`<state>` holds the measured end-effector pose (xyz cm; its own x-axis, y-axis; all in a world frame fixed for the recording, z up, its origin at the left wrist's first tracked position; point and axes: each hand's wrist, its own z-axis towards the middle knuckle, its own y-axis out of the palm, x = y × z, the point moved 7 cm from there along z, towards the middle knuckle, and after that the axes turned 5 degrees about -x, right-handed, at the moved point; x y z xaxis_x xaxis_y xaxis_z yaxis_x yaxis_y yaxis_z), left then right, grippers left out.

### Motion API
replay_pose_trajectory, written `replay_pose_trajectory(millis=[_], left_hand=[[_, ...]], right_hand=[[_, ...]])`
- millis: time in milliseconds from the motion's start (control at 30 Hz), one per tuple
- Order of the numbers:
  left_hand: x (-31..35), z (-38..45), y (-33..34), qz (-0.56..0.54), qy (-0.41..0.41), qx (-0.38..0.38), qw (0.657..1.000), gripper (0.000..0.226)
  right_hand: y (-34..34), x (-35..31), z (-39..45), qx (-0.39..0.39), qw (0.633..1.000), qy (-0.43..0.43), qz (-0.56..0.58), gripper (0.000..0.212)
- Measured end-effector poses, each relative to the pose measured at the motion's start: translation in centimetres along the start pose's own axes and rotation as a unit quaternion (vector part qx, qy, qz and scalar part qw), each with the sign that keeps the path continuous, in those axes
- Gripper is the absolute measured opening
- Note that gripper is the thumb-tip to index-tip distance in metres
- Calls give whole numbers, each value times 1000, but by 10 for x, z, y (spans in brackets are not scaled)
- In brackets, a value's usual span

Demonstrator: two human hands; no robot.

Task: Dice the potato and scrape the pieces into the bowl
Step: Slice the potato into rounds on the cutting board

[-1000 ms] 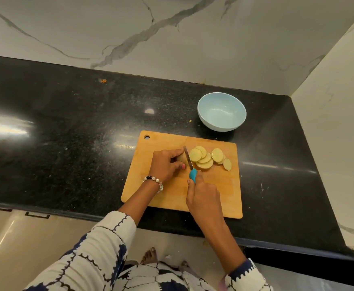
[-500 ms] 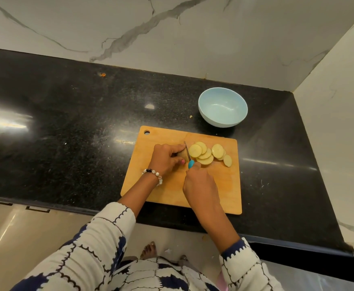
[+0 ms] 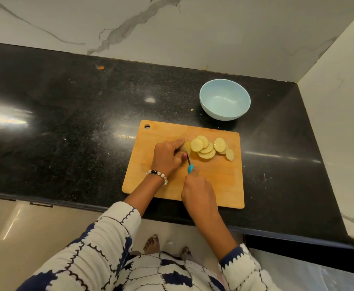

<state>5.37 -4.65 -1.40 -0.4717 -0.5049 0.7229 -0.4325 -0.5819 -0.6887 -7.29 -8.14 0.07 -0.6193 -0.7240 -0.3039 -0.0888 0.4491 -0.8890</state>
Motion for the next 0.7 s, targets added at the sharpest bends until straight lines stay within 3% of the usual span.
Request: replay_pose_trajectory(millis=[100, 233, 433, 700], left_hand=[[-1, 2, 0, -2, -14, 5, 1000, 41], [-1, 5, 1, 3, -19, -11, 1000, 43], [-6, 4, 1, -22, -43, -26, 998, 45], [-3, 2, 3, -31, -28, -22, 999, 46]], right_hand=[[19, 9, -27, -25, 1000, 8, -16, 55], [25, 20, -46, 36, 998, 5, -44, 56], [10, 31, -3, 56, 998, -14, 20, 53], [-15, 27, -8, 93, 989, -11, 118, 49]])
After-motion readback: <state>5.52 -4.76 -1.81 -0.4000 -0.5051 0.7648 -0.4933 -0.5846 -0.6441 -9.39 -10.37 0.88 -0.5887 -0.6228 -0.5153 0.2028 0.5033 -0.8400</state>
